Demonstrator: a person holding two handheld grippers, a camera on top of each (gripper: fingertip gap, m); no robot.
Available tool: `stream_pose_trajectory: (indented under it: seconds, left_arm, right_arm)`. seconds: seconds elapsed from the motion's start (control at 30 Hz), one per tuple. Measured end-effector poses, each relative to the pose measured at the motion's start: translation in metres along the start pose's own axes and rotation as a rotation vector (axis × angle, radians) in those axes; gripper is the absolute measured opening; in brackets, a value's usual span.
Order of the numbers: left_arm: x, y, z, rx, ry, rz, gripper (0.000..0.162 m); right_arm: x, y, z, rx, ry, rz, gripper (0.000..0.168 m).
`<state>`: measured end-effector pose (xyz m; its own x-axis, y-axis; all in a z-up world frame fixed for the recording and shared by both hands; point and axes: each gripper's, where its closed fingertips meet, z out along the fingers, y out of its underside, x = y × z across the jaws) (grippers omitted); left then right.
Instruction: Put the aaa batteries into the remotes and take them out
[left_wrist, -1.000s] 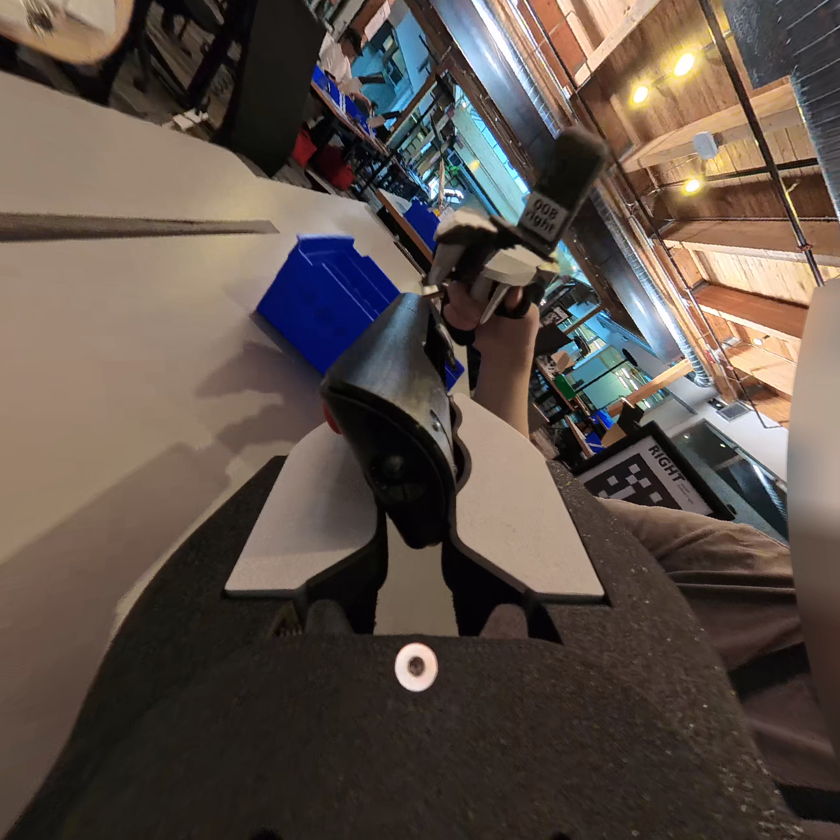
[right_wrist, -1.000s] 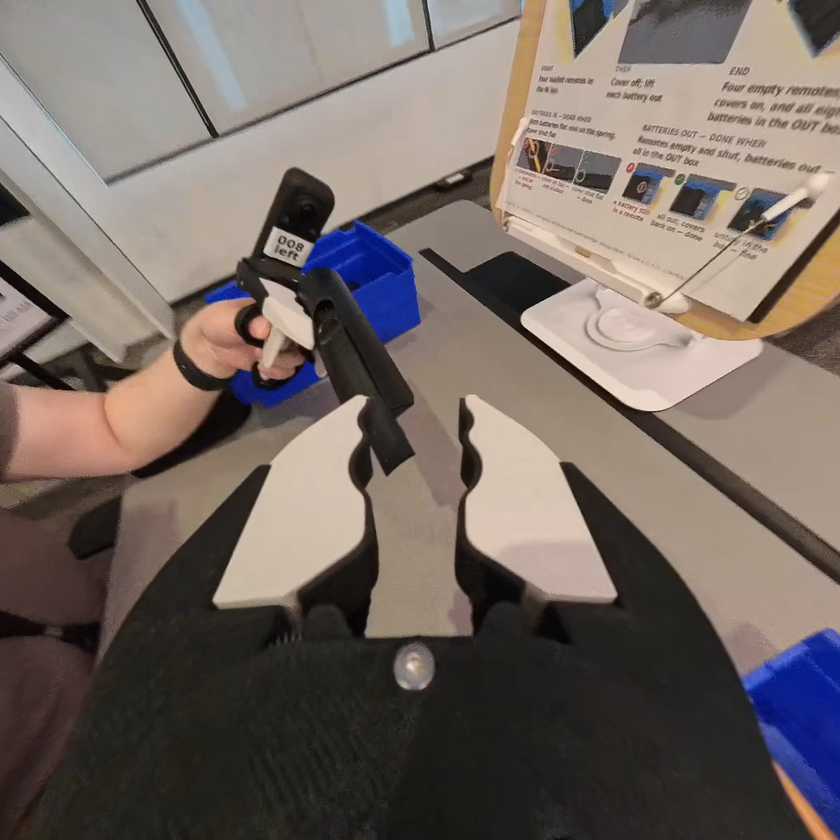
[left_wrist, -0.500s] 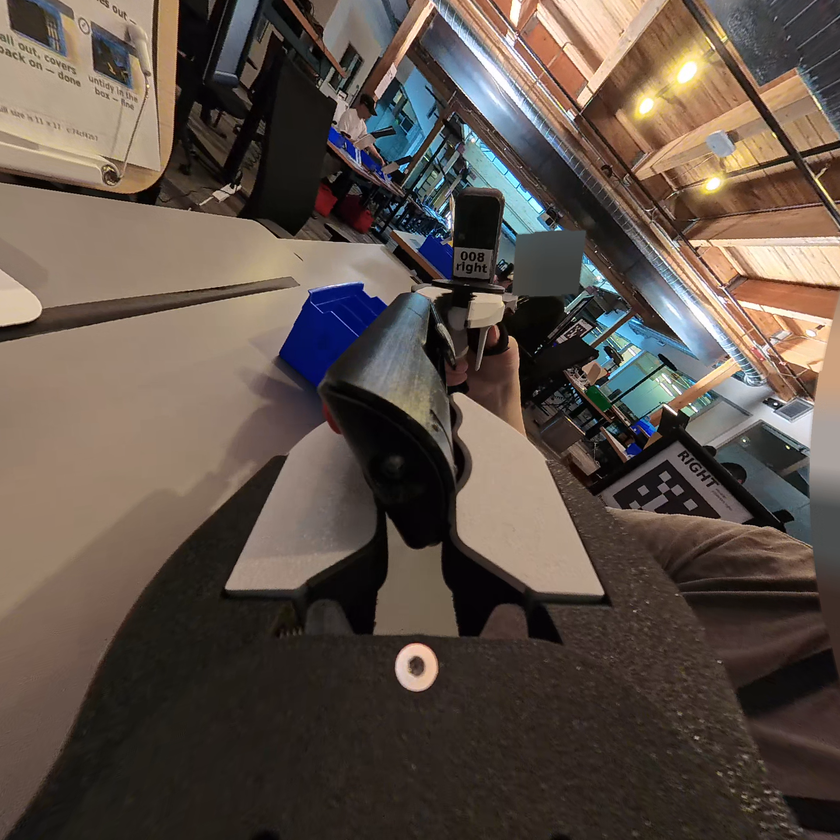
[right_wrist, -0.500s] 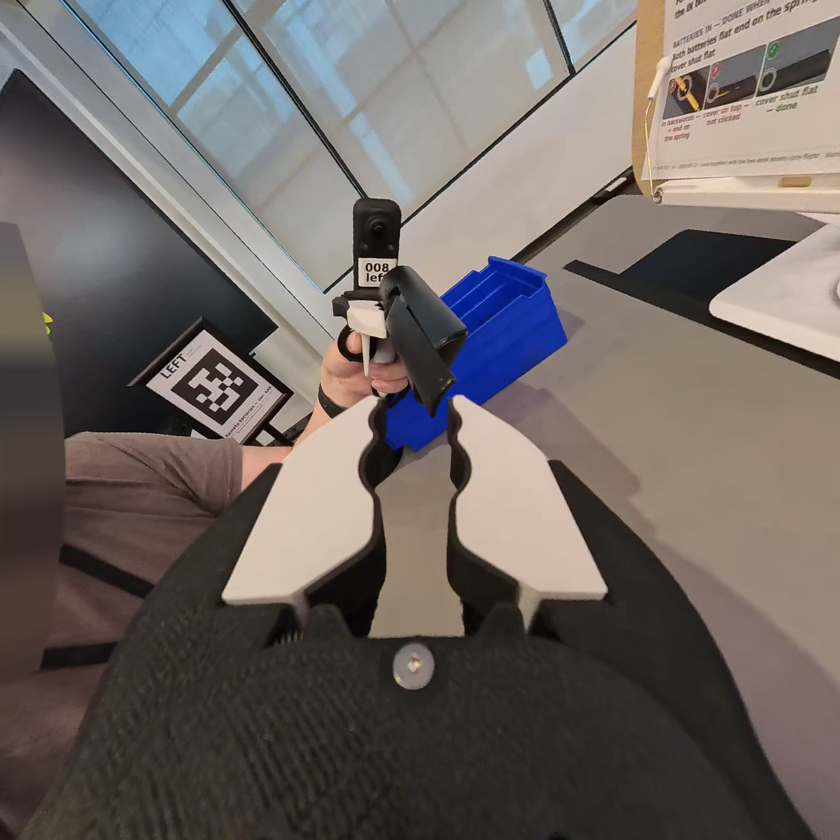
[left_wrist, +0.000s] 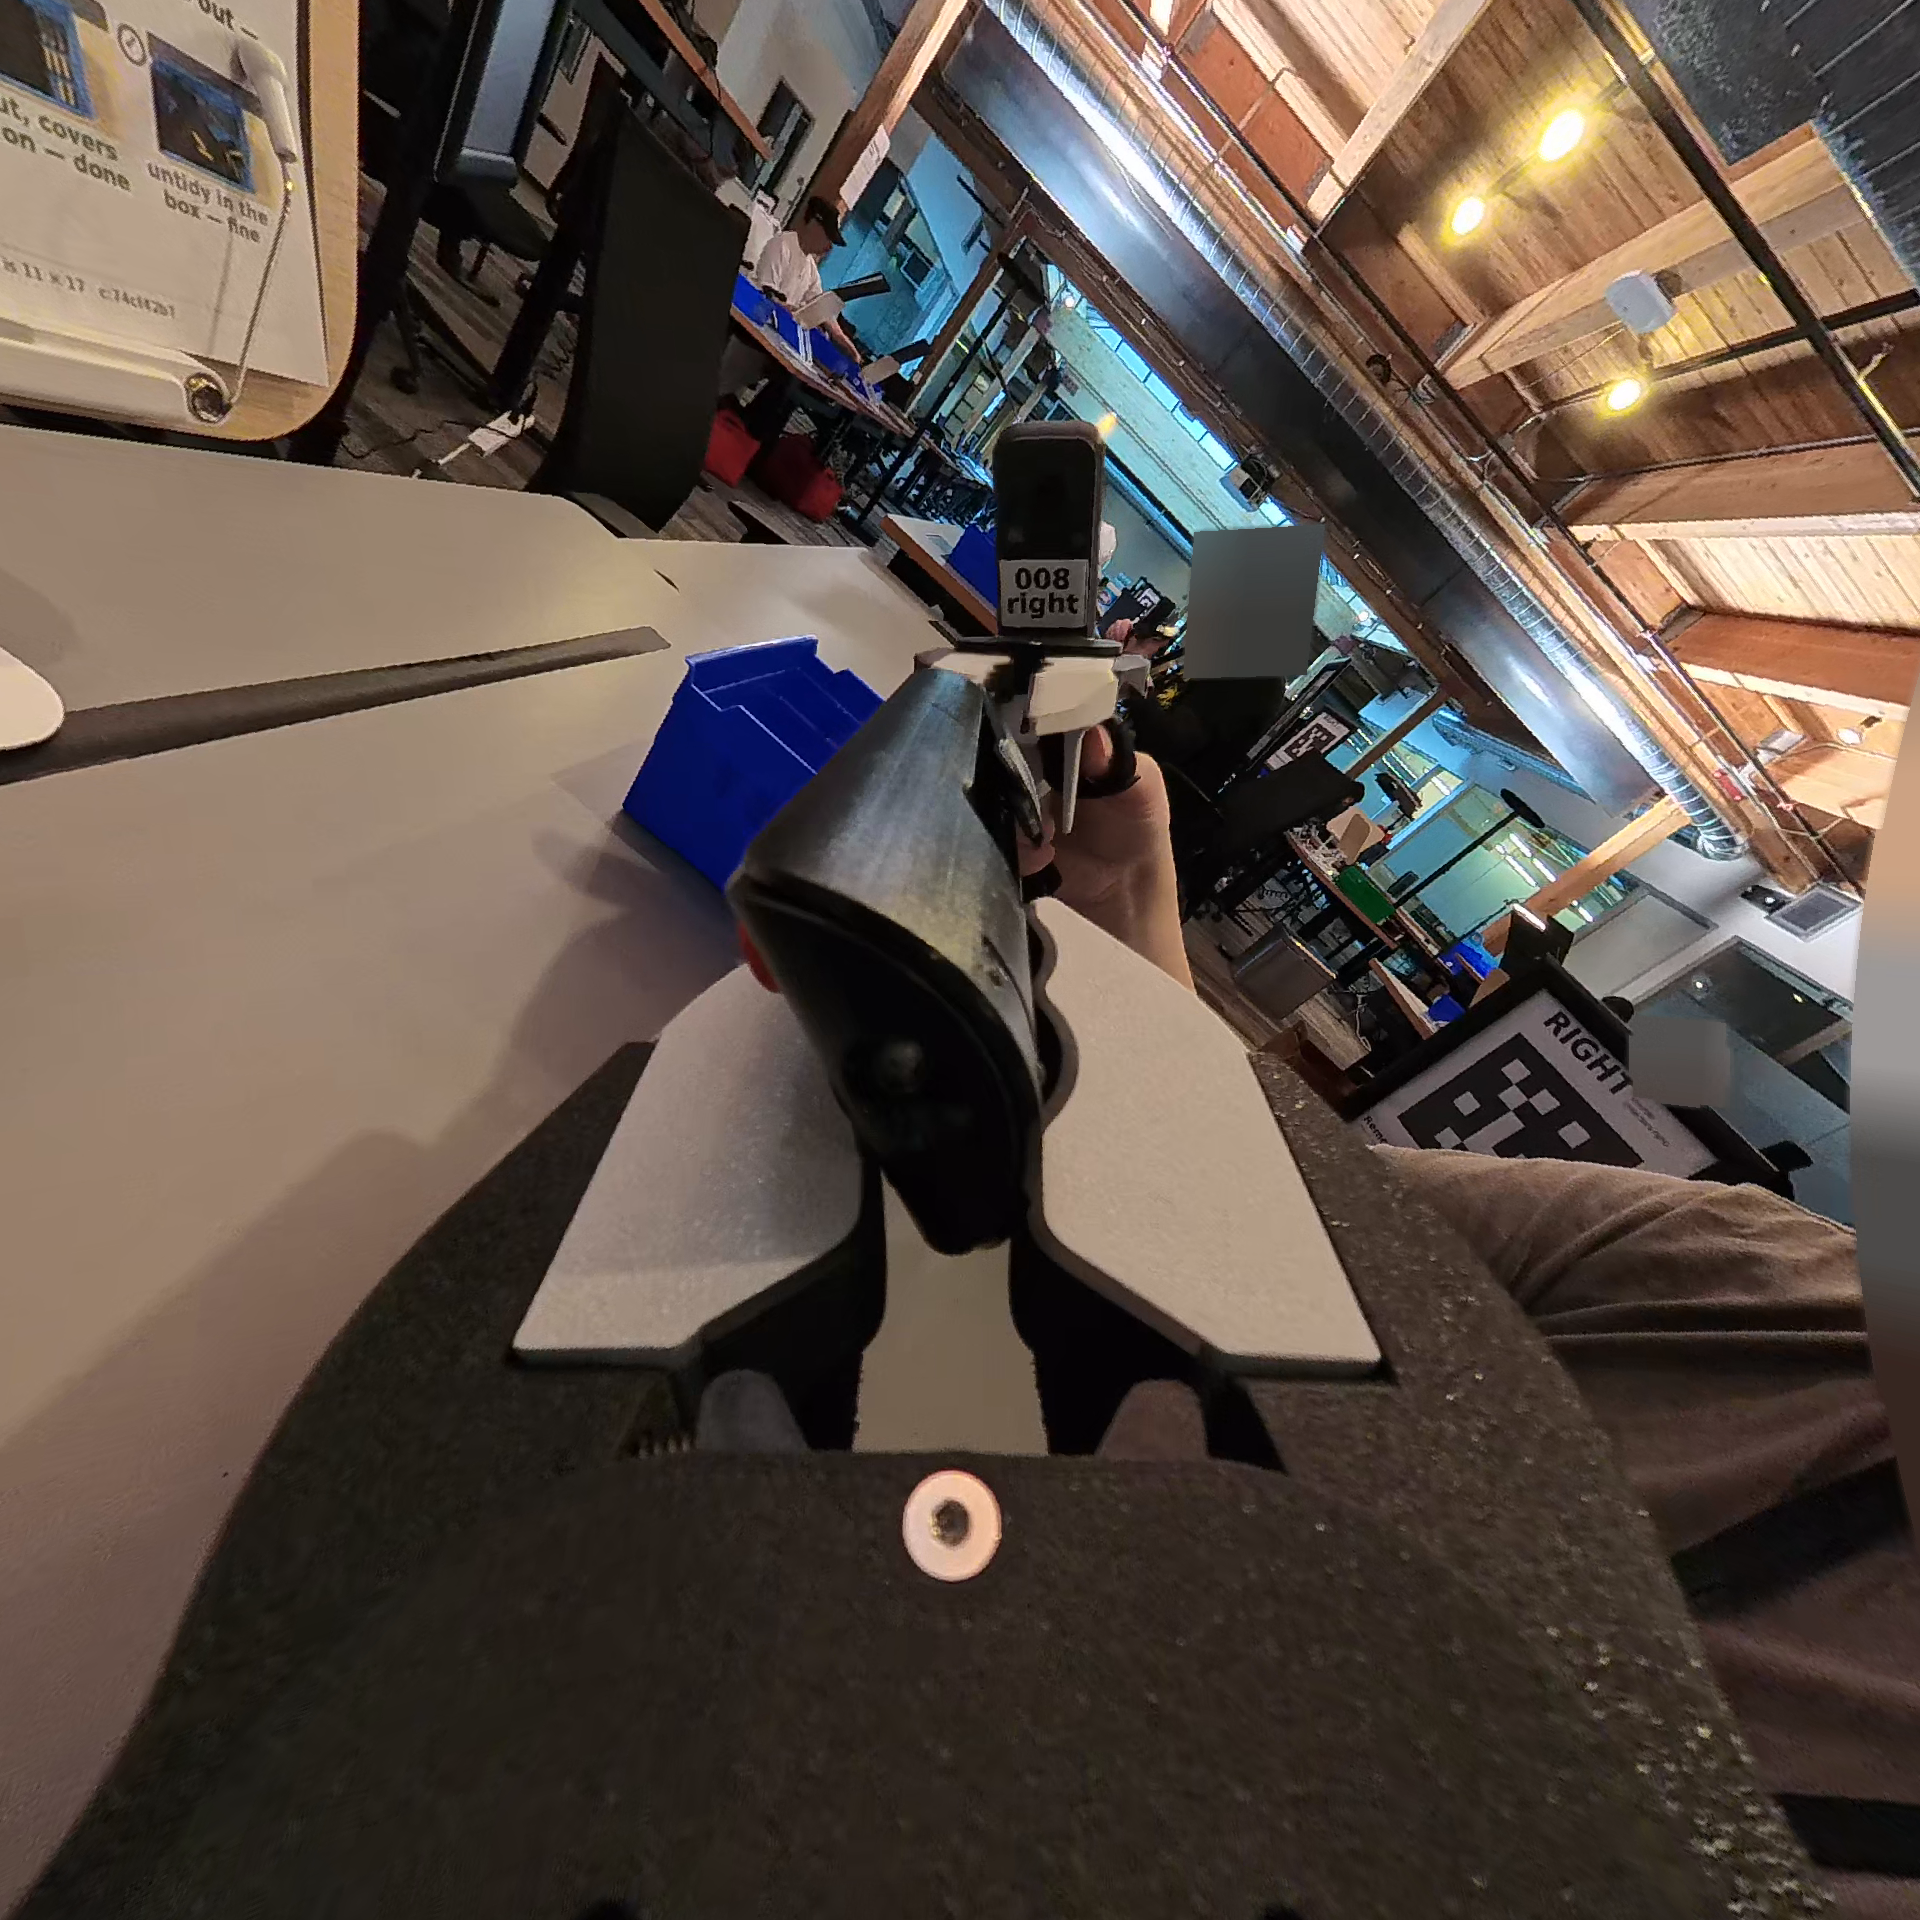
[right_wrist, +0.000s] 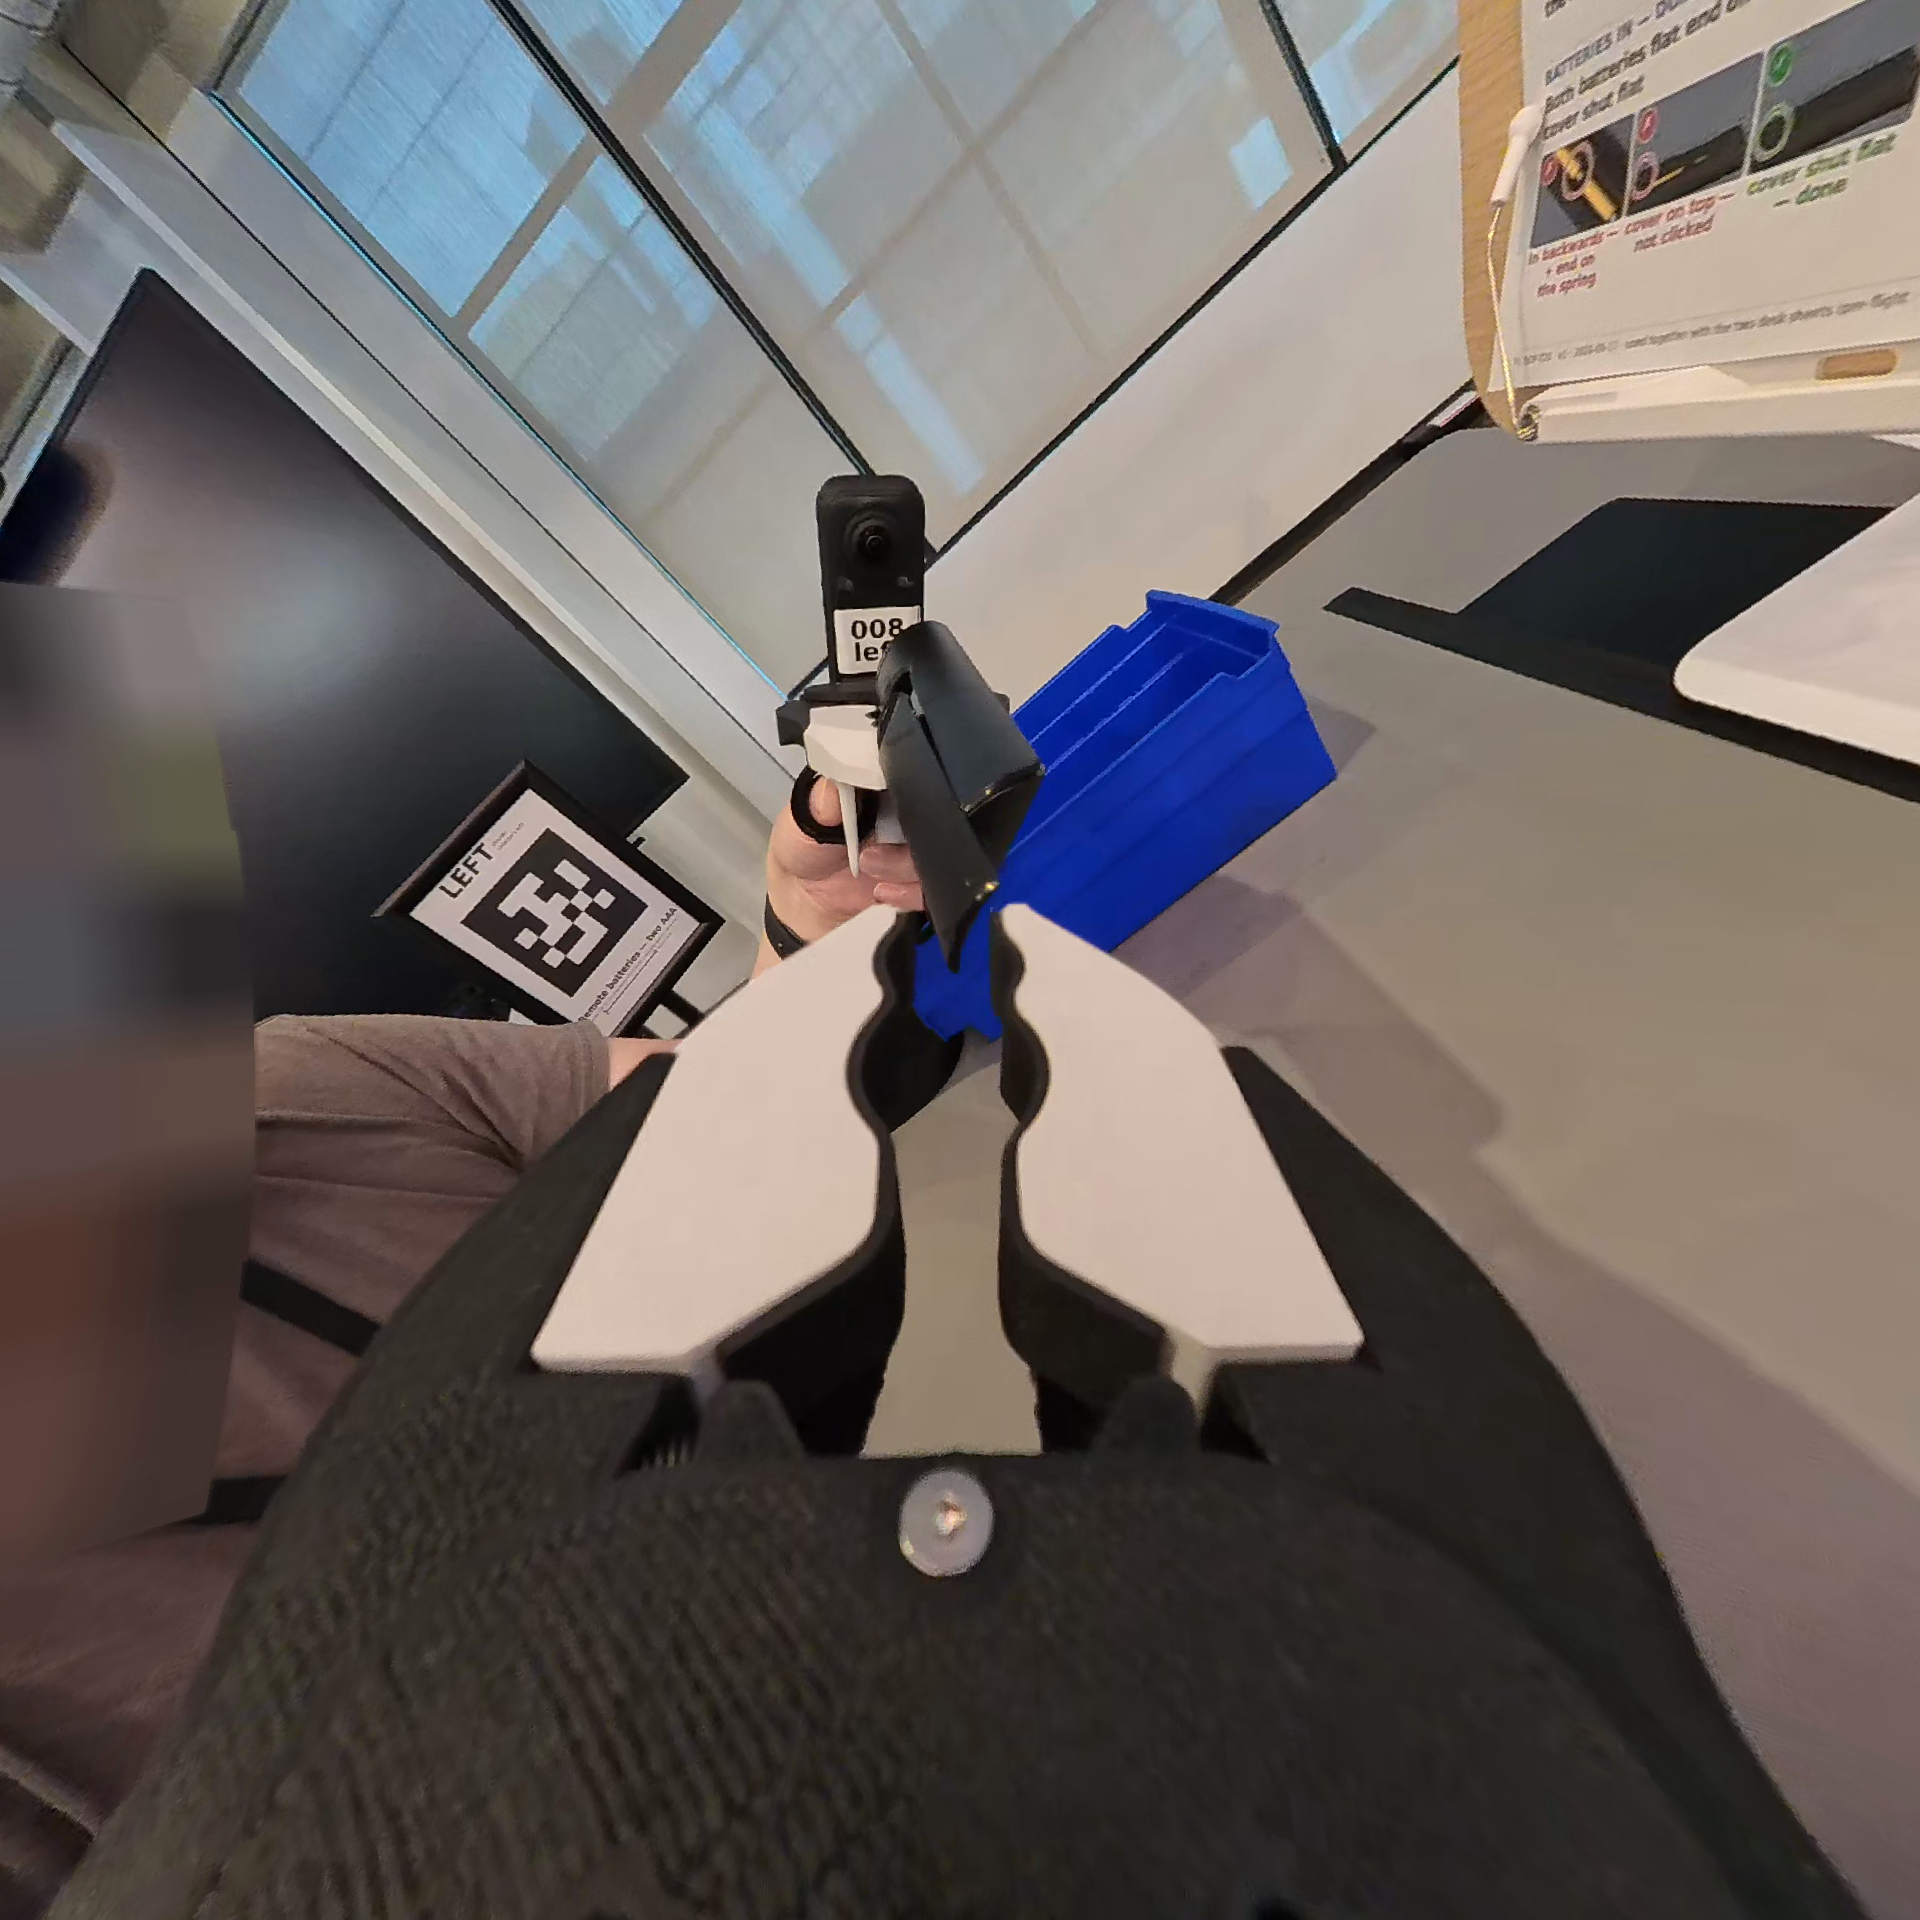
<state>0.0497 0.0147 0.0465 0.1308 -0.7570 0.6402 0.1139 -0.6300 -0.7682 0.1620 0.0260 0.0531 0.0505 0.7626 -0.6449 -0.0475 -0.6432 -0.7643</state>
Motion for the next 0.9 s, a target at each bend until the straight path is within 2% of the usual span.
stream_pose_trajectory:
  seconds: [0.2, 0.6, 0.9]
  left_arm:
    - [0.001, 0.002, 0.001, -0.012, 0.000, 0.003, 0.024]
    - [-0.006, 0.000, 0.001, -0.007, -0.081, 0.073, 0.024]
    - [-0.007, 0.002, 0.004, -0.002, -0.068, 0.044, 0.024]
  right_arm:
    - [-0.003, 0.001, 0.003, -0.003, -0.025, 0.014, 0.005]
    - [0.001, 0.004, 0.004, 0.010, -0.028, 0.116, 0.004]
    - [0.001, 0.004, 0.011, 0.024, -0.006, 0.107, 0.005]
